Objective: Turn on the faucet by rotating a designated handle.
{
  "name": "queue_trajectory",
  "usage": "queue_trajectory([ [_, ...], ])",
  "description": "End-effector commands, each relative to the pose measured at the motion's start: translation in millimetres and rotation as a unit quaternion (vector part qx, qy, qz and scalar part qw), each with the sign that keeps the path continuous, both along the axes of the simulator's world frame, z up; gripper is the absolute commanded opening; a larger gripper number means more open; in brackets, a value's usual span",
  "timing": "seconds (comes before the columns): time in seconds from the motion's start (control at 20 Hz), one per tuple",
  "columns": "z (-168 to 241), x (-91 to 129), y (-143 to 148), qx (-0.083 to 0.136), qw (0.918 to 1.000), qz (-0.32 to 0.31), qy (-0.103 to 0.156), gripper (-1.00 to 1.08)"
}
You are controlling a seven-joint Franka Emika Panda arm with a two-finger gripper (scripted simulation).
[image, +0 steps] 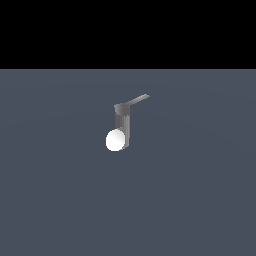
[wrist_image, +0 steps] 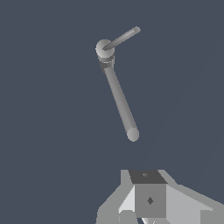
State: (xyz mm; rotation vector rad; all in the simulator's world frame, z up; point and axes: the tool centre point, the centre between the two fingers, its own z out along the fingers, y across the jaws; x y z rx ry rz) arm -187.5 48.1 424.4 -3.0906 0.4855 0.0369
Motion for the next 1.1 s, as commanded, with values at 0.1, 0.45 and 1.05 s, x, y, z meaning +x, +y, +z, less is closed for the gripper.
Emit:
queue_trajectory([
  [0.1,-23,26,6,0.000,0.9984,-0.057,0.000,-1.00],
  [0.45,-58,69,10,-0.001,0.9897,-0.143,-0.001,-1.00],
  [1.05,-118,141,-3,-0.003,0.9576,-0.288,-0.002,-1.00],
])
